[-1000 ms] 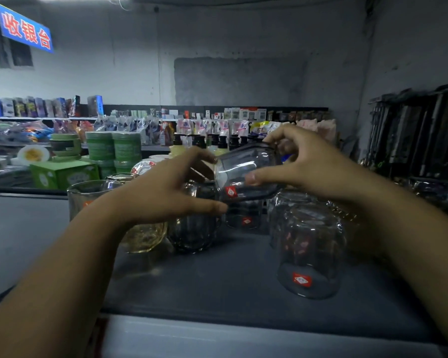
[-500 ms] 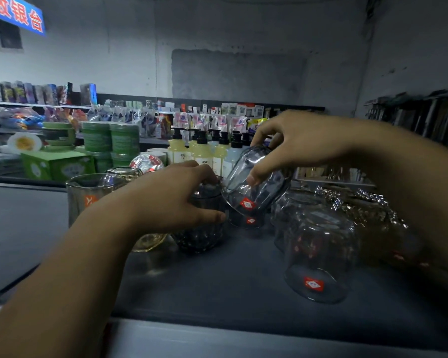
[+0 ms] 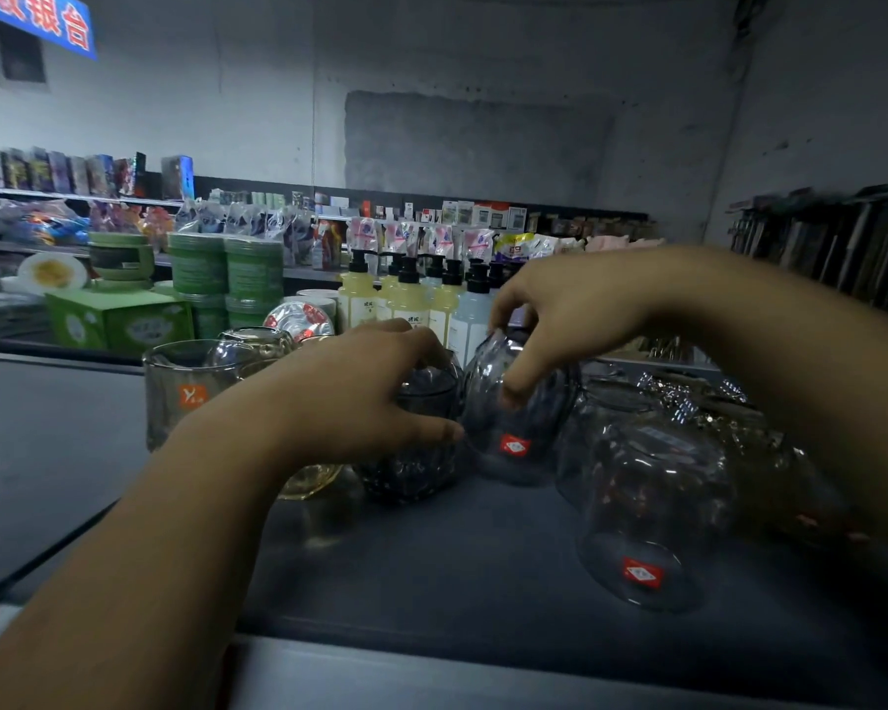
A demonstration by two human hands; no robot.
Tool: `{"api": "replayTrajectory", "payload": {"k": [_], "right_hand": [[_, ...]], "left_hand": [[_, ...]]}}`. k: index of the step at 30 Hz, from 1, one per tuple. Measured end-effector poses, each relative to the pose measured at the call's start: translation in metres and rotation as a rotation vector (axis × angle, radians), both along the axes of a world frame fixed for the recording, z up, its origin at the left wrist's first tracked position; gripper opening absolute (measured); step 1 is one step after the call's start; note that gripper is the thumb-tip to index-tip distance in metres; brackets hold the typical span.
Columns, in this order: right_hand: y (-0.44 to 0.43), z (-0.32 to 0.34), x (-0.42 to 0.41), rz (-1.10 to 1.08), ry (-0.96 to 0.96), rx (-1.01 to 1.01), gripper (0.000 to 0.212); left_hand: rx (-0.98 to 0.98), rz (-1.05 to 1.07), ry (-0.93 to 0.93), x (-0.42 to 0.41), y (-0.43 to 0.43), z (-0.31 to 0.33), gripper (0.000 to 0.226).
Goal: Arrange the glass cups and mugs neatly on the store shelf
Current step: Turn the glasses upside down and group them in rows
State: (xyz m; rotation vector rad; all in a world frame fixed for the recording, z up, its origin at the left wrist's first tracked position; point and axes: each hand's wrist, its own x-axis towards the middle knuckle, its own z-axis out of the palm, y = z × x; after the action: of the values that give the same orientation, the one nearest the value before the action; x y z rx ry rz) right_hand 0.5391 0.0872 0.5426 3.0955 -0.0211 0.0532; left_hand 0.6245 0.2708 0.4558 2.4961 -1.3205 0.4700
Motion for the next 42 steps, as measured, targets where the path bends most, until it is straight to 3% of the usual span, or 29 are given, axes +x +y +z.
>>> {"api": "replayTrajectory", "payload": {"k": [5,11,18,22,28,36,42], "right_hand": [[0.007,-0.023,0.003,-0.015,0.016,-0.03,0.08],[0.006,-0.036,0.0,-0.004,-0.014,-0.085,0.066],[-0.011,-0.041,-0.007,0.05,-0.06,0.046,0.081],[-0.032,-0.031,0.003,0.101,-0.165,0.242,0.05],[-0.046,-0.038,0.021,0.034,-0.003,0.116,0.045],[-0.042,-0.044,0.009,0.075,-0.042,0.127,0.042],[-0.039,-0.044,0.004,0.076,-0.086,0.117,0.042]], "left_hand": [[0.0,-0.002,0.003,0.001,-0.001,0.0,0.068],[0.009,-0.001,0.006,0.001,-0.001,0.0,0.07],[0.01,-0.005,0.014,-0.001,0.0,0.0,0.069],[0.011,0.002,0.02,-0.001,0.0,0.001,0.068],[0.018,0.029,0.049,-0.005,0.001,0.001,0.077],[0.14,0.09,-0.007,-0.009,-0.003,0.002,0.086],[0.19,0.111,0.085,-0.005,-0.001,0.012,0.091]]}}
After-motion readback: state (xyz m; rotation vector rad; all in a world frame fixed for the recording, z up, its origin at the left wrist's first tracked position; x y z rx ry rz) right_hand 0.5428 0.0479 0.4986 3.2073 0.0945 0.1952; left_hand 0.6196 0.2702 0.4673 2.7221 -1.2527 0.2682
